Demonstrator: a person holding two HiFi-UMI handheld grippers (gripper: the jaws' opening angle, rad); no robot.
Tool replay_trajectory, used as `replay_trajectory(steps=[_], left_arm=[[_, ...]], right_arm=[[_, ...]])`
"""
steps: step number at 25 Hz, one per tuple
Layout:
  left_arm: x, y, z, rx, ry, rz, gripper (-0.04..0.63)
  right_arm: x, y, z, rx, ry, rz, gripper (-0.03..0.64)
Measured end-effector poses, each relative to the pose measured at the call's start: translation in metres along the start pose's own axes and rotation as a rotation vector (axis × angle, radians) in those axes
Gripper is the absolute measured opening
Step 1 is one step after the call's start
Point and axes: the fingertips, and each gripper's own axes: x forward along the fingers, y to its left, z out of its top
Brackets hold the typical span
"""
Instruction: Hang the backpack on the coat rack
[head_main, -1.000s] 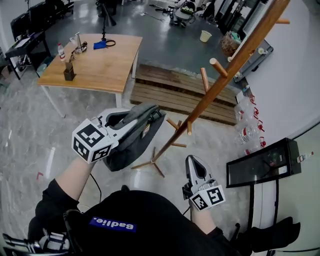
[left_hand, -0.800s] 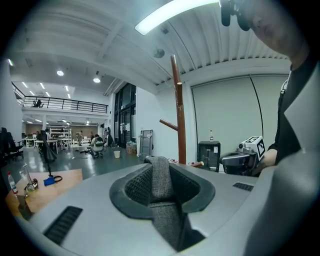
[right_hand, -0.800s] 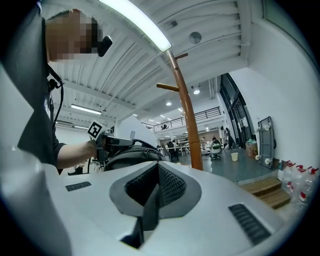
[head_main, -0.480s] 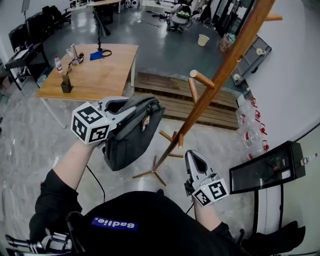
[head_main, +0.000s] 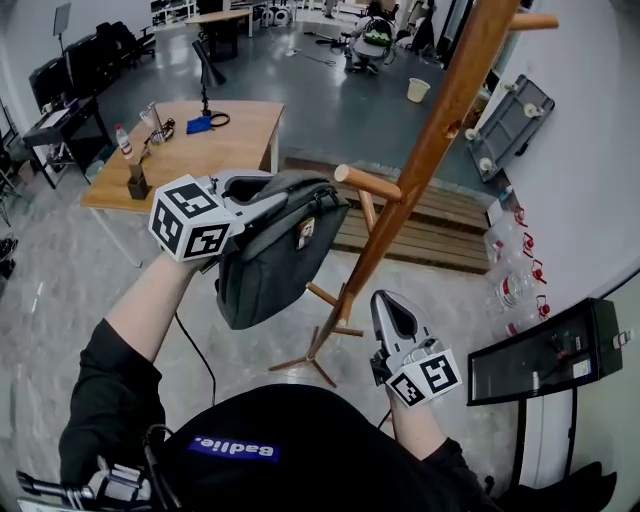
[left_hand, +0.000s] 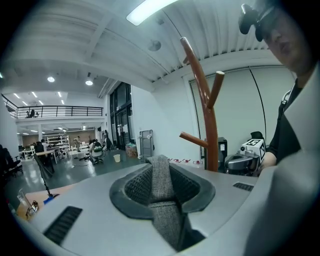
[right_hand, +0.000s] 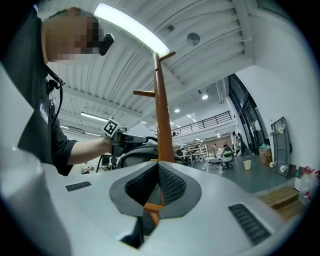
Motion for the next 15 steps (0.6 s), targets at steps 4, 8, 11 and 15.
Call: replay_trajectory(steps=[4, 8, 11, 15], left_arm=[[0.019, 0.008, 0.018, 0.021, 0.008, -0.013, 0.106], [0.038, 0.007, 0.031, 0.057, 0.027, -0.039, 0.106], [0.049, 0.001, 0.039, 0.090, 0.040, -0.053, 0.106], [0.061, -0.007, 0.053, 0.137, 0.046, -0.072, 0.106]], right_arm=[[0.008, -0.009, 0.008, 0.003, -0.025, 0.039, -0.003], [0.012, -0.017, 0.012, 0.010, -0.037, 0.059, -0.003], [0.013, -0.019, 0.017, 0.011, -0.053, 0.078, -0.003], [0.017, -0.018, 0.024, -0.023, -0.064, 0.107, -0.003]])
